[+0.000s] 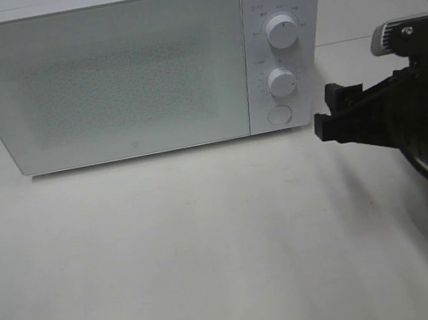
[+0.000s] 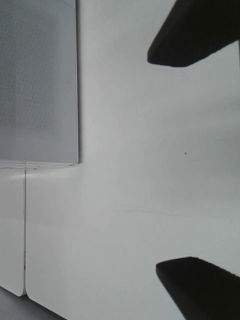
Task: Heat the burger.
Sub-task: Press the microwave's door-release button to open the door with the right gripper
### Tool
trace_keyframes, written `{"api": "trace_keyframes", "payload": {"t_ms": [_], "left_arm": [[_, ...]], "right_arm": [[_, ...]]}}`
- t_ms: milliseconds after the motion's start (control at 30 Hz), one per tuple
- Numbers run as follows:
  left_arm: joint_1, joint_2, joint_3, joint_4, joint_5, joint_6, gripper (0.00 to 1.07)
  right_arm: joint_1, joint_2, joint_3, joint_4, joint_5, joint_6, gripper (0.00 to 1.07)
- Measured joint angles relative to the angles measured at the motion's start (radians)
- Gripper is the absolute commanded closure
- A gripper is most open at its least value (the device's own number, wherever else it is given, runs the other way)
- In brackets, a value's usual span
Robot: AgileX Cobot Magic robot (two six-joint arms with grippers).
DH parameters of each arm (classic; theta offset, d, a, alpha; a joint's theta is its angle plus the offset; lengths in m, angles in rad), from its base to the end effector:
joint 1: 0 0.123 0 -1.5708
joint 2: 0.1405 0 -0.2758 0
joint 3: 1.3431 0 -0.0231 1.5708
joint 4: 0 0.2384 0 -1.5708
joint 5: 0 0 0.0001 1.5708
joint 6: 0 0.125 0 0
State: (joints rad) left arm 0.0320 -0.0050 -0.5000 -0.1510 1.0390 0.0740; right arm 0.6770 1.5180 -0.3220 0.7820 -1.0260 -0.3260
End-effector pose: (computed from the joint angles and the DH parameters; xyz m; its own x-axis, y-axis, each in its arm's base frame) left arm 0.0241 -0.0155 0.2594 -0.4276 -0.0167 -0.9038 0.0841 0.9948 -0.0582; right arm 0.2404 0.0966 0.1704 -0.1934 -0.0031 -0.9811 -0.0155 0.9999 -0.0001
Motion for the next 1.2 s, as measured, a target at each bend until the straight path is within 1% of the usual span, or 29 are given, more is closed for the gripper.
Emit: {"api": "trace_keyframes", "payload": {"t_ms": [33,67,133,233,300,600,700,767,833,867,900,933,967,1000,1033,1067,1100,1133,1167,1200], "left_arm": [[0.0,0.0,0.0,0.0,0.0,0.0,0.09],[0.0,0.0,0.0,0.0,0.0,0.0,0.09],[0.0,0.0,0.0,0.0,0.0,0.0,0.09],[0.0,0.0,0.0,0.0,0.0,0.0,0.09],[0.0,0.0,0.0,0.0,0.0,0.0,0.09],[0.0,0.0,0.0,0.0,0.0,0.0,0.09],[0.0,0.0,0.0,0.0,0.0,0.0,0.09],[0.0,0.0,0.0,0.0,0.0,0.0,0.09],[0.0,0.0,0.0,0.0,0.0,0.0,0.09],[0.0,0.0,0.0,0.0,0.0,0.0,0.09],[0.0,0.0,0.0,0.0,0.0,0.0,0.09],[0.0,0.0,0.0,0.0,0.0,0.0,0.09],[0.0,0.0,0.0,0.0,0.0,0.0,0.09],[0.0,0.0,0.0,0.0,0.0,0.0,0.09],[0.0,0.0,0.0,0.0,0.0,0.0,0.09],[0.0,0.0,0.0,0.0,0.0,0.0,0.09],[0.0,0.0,0.0,0.0,0.0,0.0,0.09],[0.0,0.0,0.0,0.0,0.0,0.0,0.09],[0.0,0.0,0.0,0.0,0.0,0.0,0.09],[0.0,0.0,0.0,0.0,0.0,0.0,0.09]], "right_arm": [[0.02,0.011,0.0,0.011,-0.01,-0.001,0.34],[0.02,0.011,0.0,0.011,-0.01,-0.001,0.34],[0.096,0.06,-0.001,0.048,-0.044,-0.009,0.34],[0.109,0.068,-0.001,0.053,-0.047,-0.012,0.34],[0.145,0.094,-0.001,0.063,-0.047,-0.014,0.34],[0.149,0.102,-0.001,0.064,-0.053,-0.004,0.34],[0.149,0.102,-0.001,0.065,-0.053,0.049,0.34],[0.149,0.102,-0.001,0.066,-0.054,0.136,0.34],[0.149,0.102,-0.001,0.066,-0.054,0.176,0.34],[0.149,0.102,-0.001,0.066,-0.054,0.264,0.36],[0.149,0.102,-0.001,0.066,-0.054,0.264,0.36],[0.149,0.102,-0.001,0.066,-0.054,0.379,0.39],[0.149,0.102,-0.001,0.066,-0.054,0.379,0.39],[0.149,0.102,-0.001,0.066,-0.054,0.428,0.41],[0.149,0.102,-0.001,0.066,-0.053,0.557,0.45],[0.149,0.102,-0.001,0.066,-0.053,0.557,0.45],[0.149,0.102,-0.001,0.066,-0.048,0.676,0.48],[0.149,0.102,-0.001,0.066,-0.042,0.745,0.54],[0.149,0.102,-0.001,0.066,-0.042,0.745,0.54],[0.149,0.102,-0.001,0.066,-0.033,0.883,0.61]]}}
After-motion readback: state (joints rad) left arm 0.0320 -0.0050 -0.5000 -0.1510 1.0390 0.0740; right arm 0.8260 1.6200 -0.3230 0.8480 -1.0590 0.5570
